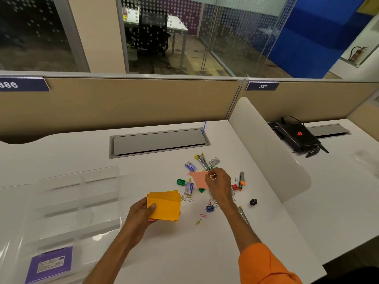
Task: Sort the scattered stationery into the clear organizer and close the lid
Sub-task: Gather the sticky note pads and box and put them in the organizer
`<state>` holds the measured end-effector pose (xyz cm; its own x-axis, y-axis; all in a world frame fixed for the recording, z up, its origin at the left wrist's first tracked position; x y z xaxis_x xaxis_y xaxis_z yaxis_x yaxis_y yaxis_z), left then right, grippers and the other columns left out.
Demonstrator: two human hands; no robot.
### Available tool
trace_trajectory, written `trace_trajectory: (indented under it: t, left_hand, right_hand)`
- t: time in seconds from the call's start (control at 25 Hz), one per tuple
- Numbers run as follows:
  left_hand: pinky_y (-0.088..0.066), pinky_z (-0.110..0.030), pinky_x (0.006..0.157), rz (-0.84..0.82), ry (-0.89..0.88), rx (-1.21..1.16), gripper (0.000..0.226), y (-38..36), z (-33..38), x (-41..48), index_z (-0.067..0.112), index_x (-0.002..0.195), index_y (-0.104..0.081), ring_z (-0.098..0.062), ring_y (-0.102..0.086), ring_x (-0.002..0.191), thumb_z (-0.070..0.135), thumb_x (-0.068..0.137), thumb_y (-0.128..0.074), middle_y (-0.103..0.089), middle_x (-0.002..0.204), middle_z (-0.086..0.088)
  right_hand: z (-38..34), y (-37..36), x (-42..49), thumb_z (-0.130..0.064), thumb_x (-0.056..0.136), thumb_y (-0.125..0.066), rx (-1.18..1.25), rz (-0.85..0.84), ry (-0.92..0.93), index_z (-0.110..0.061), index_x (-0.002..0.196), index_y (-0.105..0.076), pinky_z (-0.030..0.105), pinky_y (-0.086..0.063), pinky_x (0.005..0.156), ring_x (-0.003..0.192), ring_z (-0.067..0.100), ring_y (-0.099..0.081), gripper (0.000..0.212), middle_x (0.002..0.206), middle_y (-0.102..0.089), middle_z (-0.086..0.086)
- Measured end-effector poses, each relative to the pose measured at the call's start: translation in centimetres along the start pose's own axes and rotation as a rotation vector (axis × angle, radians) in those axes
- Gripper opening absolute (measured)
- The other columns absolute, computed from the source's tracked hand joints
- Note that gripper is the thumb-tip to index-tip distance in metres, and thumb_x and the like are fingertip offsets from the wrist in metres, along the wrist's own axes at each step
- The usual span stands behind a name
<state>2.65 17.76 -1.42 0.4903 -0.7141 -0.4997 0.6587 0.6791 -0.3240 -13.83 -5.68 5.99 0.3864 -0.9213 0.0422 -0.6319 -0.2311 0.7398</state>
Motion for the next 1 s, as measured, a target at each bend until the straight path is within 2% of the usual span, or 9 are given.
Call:
trace_trajectory:
  t: [0.12, 0.36, 0.56, 0.68, 0.84, 1.0]
  left_hand:
    - [-0.054, -0.044, 0.083, 0.010, -0.005, 0.012, 0.045, 0.2, 0.0, -0.1, 0.008, 0.137, -0.043, -0.038, -0.058, 0.111, 0.011, 0.094, -0.054, -0.057, 0.129, -0.016]
    - [-0.055, -0.043, 0.084, 0.006, -0.013, 0.017, 0.044, 0.1, 0.2, -0.4, 0.008, 0.136, -0.044, -0.037, -0.059, 0.111, 0.011, 0.093, -0.055, -0.058, 0.128, -0.016]
    - [-0.051, -0.051, 0.093, 0.013, -0.004, 0.008, 0.046, -0.1, 0.3, -0.5, 0.006, 0.137, -0.043, -0.038, -0.059, 0.112, 0.010, 0.093, -0.055, -0.057, 0.129, -0.017]
    - [-0.051, -0.050, 0.092, 0.012, -0.008, -0.011, 0.044, -0.5, 0.7, -0.9, 0.007, 0.137, -0.044, -0.038, -0.058, 0.113, 0.009, 0.094, -0.054, -0.058, 0.129, -0.017]
    - [-0.052, -0.049, 0.091, 0.020, -0.014, -0.004, 0.042, -0.9, 0.9, -1.3, 0.008, 0.135, -0.046, -0.036, -0.060, 0.111, 0.009, 0.094, -0.055, -0.060, 0.127, -0.015]
    - [-0.052, -0.050, 0.092, 0.038, 0.002, 0.038, 0.032, -1.7, 1.0, -1.7, 0.010, 0.129, -0.052, -0.033, -0.064, 0.106, 0.011, 0.098, -0.049, -0.066, 0.118, -0.013]
  right_hand:
    - [0.0, -0.3, -0.2, -0.024, 0.093, -0.060, -0.047, -0.047, 0.011, -0.011, 0.106, -0.060, 0.020, -0.050, 0.075, 0.094, 0.016, -0.062, 0.019, 0.106, -0.067, 0.007]
    - [0.2, -0.1, -0.3, -0.025, 0.095, -0.057, -0.060, -0.072, 0.020, -0.013, 0.112, -0.059, 0.023, -0.047, 0.083, 0.103, 0.019, -0.061, 0.021, 0.114, -0.064, 0.007]
    - [0.4, 2.2, -0.6, -0.010, 0.090, -0.062, 0.200, 0.022, -0.114, -0.013, 0.104, -0.065, 0.032, -0.053, 0.078, 0.094, 0.019, -0.062, 0.014, 0.101, -0.066, 0.005]
    - [0.3, 2.9, -1.7, -0.008, 0.084, -0.068, 0.371, -0.036, -0.217, -0.021, 0.098, -0.066, 0.041, -0.057, 0.080, 0.092, 0.020, -0.064, 0.020, 0.092, -0.066, 0.001]
    - [-2.1, 1.5, -5.4, -0.001, 0.084, -0.065, 0.514, -0.262, -0.212, -0.023, 0.109, -0.064, 0.031, -0.059, 0.067, 0.096, 0.021, -0.063, 0.033, 0.100, -0.062, 0.007]
    - [-3.8, -0.9, -8.4, -0.002, 0.084, -0.066, 0.452, -0.312, -0.177, -0.025, 0.106, -0.065, 0.027, -0.058, 0.061, 0.090, 0.016, -0.064, 0.032, 0.104, -0.062, 0.003]
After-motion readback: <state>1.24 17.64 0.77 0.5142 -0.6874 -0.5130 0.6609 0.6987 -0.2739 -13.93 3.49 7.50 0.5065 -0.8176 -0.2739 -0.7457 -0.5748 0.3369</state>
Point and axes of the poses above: each hand's wrist, its own x-axis towards the middle knuckle, its own y-axis out of the back of the hand, z = x × y, the point moved 5 cm from there along x, towards the middle knuckle
